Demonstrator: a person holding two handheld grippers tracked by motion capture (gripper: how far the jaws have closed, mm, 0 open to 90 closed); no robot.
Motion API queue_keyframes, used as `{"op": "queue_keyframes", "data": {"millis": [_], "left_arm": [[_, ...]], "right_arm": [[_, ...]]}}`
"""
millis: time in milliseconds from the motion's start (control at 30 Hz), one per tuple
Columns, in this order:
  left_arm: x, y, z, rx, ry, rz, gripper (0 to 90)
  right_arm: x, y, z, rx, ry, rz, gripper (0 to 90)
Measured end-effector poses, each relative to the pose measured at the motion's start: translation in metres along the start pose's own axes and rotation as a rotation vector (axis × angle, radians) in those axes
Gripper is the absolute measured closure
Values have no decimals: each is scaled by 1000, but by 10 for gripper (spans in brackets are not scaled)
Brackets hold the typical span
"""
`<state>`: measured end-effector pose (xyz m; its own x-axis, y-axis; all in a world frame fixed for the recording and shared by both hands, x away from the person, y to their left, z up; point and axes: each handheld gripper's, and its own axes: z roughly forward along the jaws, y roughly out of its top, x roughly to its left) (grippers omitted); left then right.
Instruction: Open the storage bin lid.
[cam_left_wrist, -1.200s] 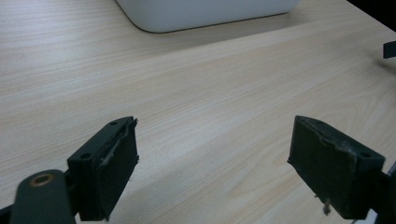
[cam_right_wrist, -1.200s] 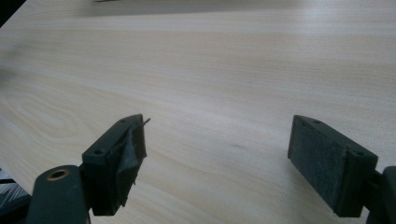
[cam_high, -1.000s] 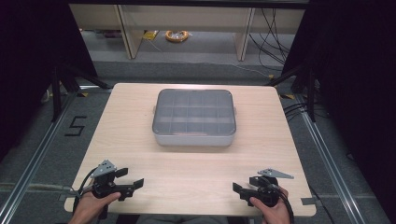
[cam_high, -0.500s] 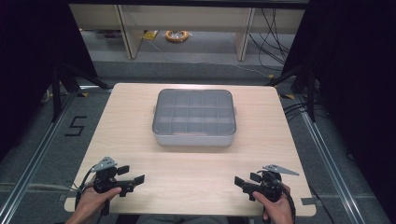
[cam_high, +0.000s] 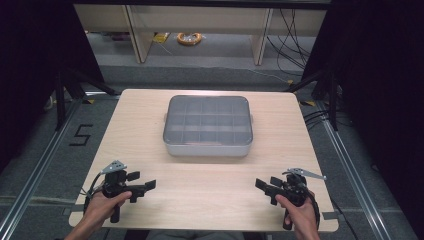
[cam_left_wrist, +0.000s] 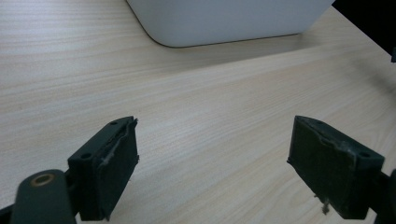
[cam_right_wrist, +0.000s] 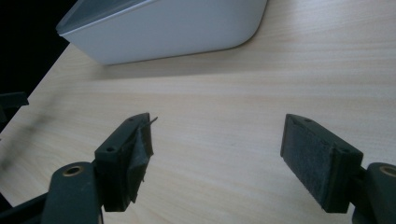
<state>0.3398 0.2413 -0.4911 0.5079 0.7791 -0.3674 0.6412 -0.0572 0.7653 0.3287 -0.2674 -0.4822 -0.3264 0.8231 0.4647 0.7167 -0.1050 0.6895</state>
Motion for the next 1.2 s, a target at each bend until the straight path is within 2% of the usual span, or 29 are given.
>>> {"op": "queue_keyframes", "data": {"millis": [100,200,233,333,367,400,433,467,500,533,600,667,700,733,767,800,833,867,900,933,967,1000,1033,1167,1200], "left_arm": [[1,4,0,-8,-8,-8,148],[2,6,2,-3,-18,-23,148],[2,7,3,-2,-15,-25,148],[3,9,7,13,-27,-34,148],[3,10,8,11,-23,-31,148],[2,11,9,5,-25,-34,148],[3,12,10,8,-32,-31,148],[3,14,10,9,-32,-33,148],[3,15,10,7,-32,-33,148],[4,16,11,5,-33,-35,148],[4,19,12,-10,-25,-38,148],[6,23,12,-10,-32,-42,162],[7,25,13,-10,-31,-46,164],[8,26,13,-18,-31,-45,163],[9,28,14,-20,-31,-50,163],[10,30,15,-15,-38,-49,163],[10,32,15,-14,-32,-49,162],[10,33,17,-22,-34,-58,158],[11,35,18,-14,-34,-57,154],[10,37,20,-28,-32,-63,152],[11,39,20,-15,-38,-56,150],[12,41,22,-17,-39,-53,149],[12,43,23,-19,-41,-55,149],[14,51,28,-21,-41,-60,149],[15,53,30,-11,-44,-62,149]], "right_arm": [[1,5,2,11,2,61,280],[-4,11,5,-3,7,13,291],[-1,13,6,7,5,56,292],[-5,20,11,-16,6,6,297],[-4,23,11,-17,17,20,297],[-5,26,13,-25,4,2,298],[-2,28,12,-18,13,43,298],[-4,31,13,-20,21,29,298],[-1,34,13,-12,30,66,298],[-4,37,15,-31,26,19,299],[-3,41,16,-29,23,41,310],[-7,46,18,-46,25,9,320],[-8,49,19,-45,29,17,323],[-6,51,19,-39,38,67,327],[-12,53,21,-54,26,20,330],[-8,55,20,-35,32,88,333],[-10,58,21,-41,34,75,336],[-15,60,23,-61,16,27,340],[-14,63,23,-61,36,42,341],[-12,65,23,-59,27,75,341],[-15,68,25,-69,34,43,341],[-14,70,26,-73,33,52,342],[-13,72,26,-65,42,90,345],[-20,79,33,-82,40,87,345],[-19,81,33,-68,46,116,345]]}}
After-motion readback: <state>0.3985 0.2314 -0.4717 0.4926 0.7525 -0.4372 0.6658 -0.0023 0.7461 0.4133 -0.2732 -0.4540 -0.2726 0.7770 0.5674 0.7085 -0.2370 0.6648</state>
